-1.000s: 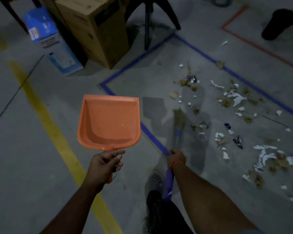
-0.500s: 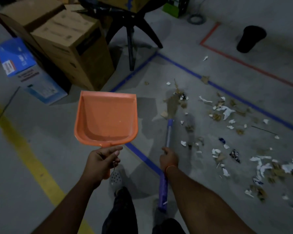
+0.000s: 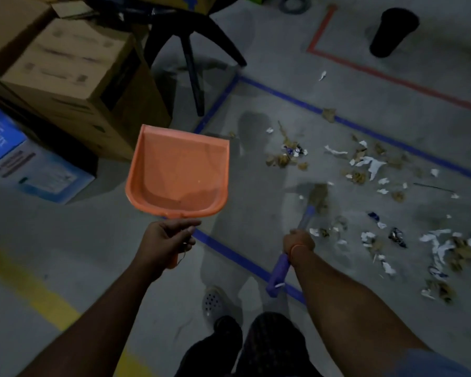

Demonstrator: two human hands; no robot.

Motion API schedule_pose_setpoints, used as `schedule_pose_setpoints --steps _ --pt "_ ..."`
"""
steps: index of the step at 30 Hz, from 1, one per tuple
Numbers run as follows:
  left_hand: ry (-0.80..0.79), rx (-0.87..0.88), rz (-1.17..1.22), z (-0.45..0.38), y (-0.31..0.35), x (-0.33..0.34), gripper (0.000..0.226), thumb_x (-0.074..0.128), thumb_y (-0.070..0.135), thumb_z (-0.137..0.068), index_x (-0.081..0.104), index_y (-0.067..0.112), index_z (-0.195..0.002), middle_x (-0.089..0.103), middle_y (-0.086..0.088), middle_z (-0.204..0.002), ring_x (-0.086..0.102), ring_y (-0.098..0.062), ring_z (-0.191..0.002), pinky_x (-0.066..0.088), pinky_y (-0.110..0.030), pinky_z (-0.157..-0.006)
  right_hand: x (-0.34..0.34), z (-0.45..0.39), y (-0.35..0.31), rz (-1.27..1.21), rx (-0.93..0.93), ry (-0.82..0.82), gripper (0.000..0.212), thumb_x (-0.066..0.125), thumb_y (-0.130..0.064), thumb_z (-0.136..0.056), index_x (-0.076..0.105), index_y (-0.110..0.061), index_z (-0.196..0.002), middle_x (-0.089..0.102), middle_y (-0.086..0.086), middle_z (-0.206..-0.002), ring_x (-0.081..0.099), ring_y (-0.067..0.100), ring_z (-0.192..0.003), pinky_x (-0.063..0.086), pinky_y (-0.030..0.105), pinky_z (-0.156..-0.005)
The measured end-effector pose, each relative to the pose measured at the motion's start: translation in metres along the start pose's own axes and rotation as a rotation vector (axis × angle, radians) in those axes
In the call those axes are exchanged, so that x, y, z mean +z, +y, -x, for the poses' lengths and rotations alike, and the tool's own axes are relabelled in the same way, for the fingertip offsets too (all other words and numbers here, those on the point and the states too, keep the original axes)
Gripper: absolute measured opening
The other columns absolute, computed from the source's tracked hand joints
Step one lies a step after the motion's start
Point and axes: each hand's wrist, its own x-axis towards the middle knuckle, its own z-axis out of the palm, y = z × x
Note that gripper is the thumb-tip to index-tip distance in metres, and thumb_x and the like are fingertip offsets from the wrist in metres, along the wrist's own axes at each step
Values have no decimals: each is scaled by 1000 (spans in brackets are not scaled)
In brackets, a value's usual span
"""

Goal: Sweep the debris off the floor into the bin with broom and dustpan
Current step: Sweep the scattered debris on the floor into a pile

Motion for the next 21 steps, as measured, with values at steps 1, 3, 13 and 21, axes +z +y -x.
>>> schedule_pose_setpoints --steps 1,3,13,21 --pt "-3 0 11 -10 5 -5 19 63 1 -93 75 7 -106 69 -13 -71 65 -17 -66 53 -25 -60 2 1 -10 -40 23 27 35 57 -15 -89 64 -13 -124 62 11 -129 59 30 -117 45 27 -96" --pt "-4 3 26 -30 17 -15 19 62 0 -94 74 8 -106 69 -11 -70 65 -15 -65 52 -22 -58 8 5 -34 -104 33 83 38 59 -13 -87 63 -12 -125 63 14 -127 59 32 -115 46 28 -96" --pt "26 -1 -5 -148 59 -57 21 61 2 -95 73 7 -111 69 -16 -74 67 -19 -69 54 -25 -61 100 -22 -197 -70 -242 -93 41 56 -9 -85 65 -19 -124 66 17 -121 64 34 -106 53 34 -93" --pt "43 5 -17 -247 100 -73 22 62 4 -94 75 10 -109 69 -18 -76 65 -21 -69 53 -25 -60 165 -71 -306 5 -274 -313 43 59 -16 -88 61 -17 -131 62 14 -130 59 31 -118 45 29 -103"
